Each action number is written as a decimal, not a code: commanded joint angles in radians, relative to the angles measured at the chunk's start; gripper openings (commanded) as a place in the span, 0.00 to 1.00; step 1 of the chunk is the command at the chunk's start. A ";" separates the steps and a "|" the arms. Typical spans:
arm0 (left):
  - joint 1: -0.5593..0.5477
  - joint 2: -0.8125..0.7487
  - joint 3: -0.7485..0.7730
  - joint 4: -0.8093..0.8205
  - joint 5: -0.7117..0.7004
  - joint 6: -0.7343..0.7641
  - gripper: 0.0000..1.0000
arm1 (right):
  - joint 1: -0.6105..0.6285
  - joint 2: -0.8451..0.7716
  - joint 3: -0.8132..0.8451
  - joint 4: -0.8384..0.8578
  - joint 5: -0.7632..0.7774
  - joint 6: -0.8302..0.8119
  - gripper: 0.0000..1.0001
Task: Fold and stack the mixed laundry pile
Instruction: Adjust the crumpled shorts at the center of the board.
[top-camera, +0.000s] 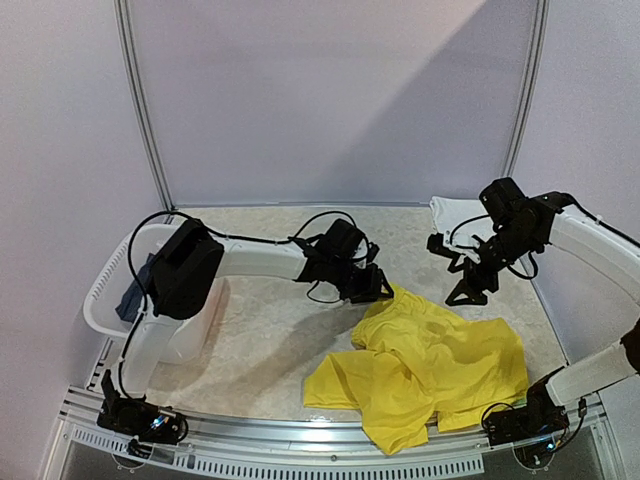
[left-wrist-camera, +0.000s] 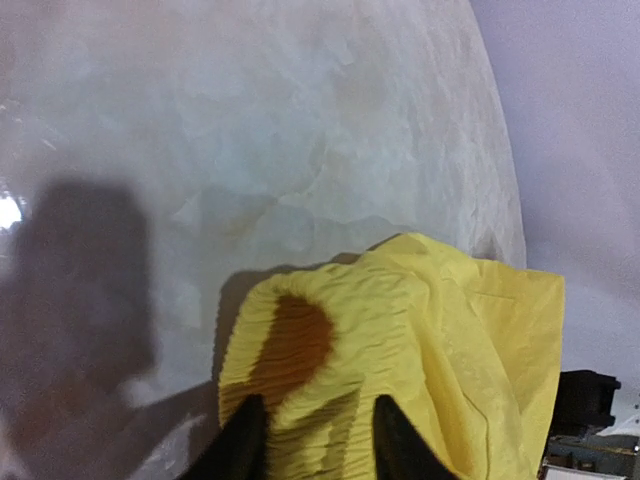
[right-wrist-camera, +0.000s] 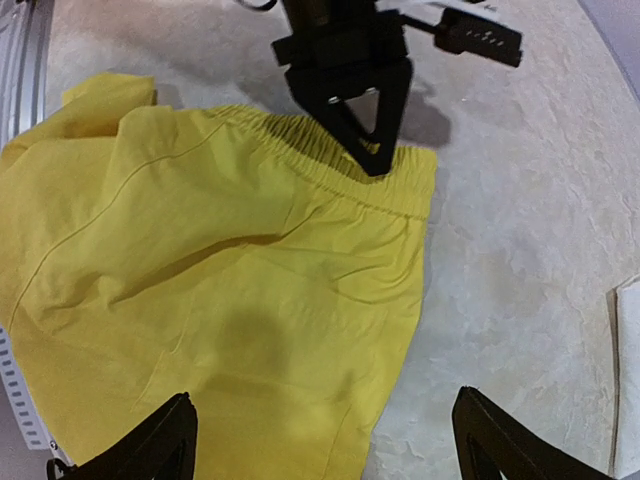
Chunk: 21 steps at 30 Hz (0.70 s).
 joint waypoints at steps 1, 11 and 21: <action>-0.003 0.097 0.126 -0.014 0.083 0.026 0.17 | -0.076 0.042 0.045 0.046 -0.055 0.068 0.89; -0.002 -0.031 0.409 -0.219 -0.017 0.398 0.00 | -0.139 0.052 0.060 0.120 -0.013 0.154 0.88; -0.018 -0.205 0.459 -0.320 -0.073 0.643 0.00 | -0.147 0.048 0.199 0.066 -0.114 0.166 0.91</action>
